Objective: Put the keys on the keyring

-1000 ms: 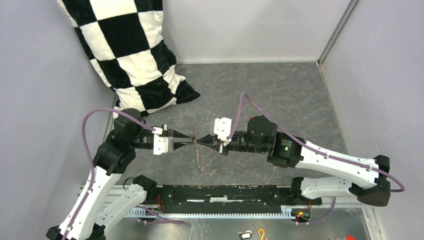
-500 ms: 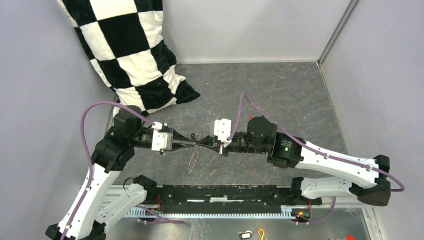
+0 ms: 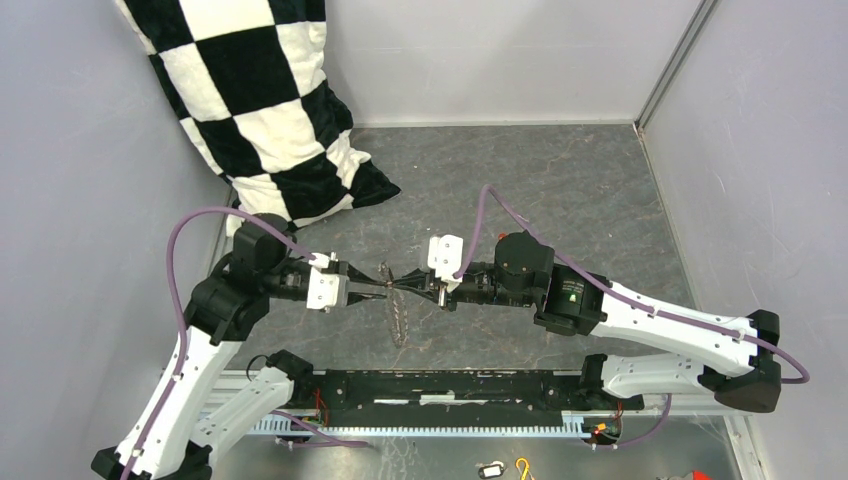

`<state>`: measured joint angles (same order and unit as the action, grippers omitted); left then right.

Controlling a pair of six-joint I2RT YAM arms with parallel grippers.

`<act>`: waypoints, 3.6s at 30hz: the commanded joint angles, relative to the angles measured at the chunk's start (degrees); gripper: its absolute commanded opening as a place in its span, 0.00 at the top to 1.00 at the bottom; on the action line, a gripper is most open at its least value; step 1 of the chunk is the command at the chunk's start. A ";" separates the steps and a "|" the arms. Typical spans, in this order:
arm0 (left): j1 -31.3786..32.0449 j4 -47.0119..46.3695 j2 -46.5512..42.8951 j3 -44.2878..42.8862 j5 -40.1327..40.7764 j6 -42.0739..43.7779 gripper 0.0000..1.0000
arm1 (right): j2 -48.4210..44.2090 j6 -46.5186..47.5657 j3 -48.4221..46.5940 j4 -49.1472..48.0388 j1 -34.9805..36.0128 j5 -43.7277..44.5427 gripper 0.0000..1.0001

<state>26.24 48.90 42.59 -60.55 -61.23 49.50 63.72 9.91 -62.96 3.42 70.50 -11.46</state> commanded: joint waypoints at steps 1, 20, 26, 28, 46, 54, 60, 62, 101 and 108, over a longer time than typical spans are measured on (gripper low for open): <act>0.22 -5.21 -1.42 1.11 2.32 -3.29 0.71 | -0.26 -0.77 -1.76 -4.91 0.05 -0.14 0.99; 0.22 -5.18 -0.39 -0.95 -1.86 -9.71 0.71 | 0.73 -1.38 -1.74 -5.71 0.05 -0.99 0.99; 0.22 -5.13 0.04 -1.57 -2.13 -10.86 0.76 | 1.32 -1.42 -1.74 -5.62 0.01 -1.45 0.99; 0.22 -5.22 -0.04 -1.58 -2.21 -10.97 0.77 | 1.31 -1.39 -1.80 -5.62 0.02 -1.28 0.99; 0.26 -5.14 -1.80 1.12 -3.92 -1.36 0.98 | -0.52 -2.80 -1.98 -5.97 0.02 -2.81 0.70; 0.22 -5.22 -4.63 2.38 -8.83 13.22 0.98 | -10.94 -1.74 2.20 -3.53 -0.37 9.15 0.60; 0.23 -5.37 -6.78 3.15 -9.17 24.29 0.98 | -15.70 -4.10 8.58 -3.55 -0.99 20.59 0.61; 0.23 -5.33 -6.99 2.81 -9.40 25.08 0.98 | -16.82 -4.95 10.72 -3.59 -1.61 22.86 0.59; 0.20 -15.50 -12.98 5.39 15.89 -16.35 0.98 | 31.08 2.99 28.74 -59.26 -22.45 -24.30 0.34; 0.22 -6.82 -14.89 1.84 13.61 -12.85 0.98 | 40.48 14.54 12.33 -41.30 -27.01 -42.05 0.37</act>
<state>26.28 37.95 28.73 -55.55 -45.56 34.13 101.12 13.28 -40.84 -47.03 43.83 -40.69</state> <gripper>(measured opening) 0.043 0.632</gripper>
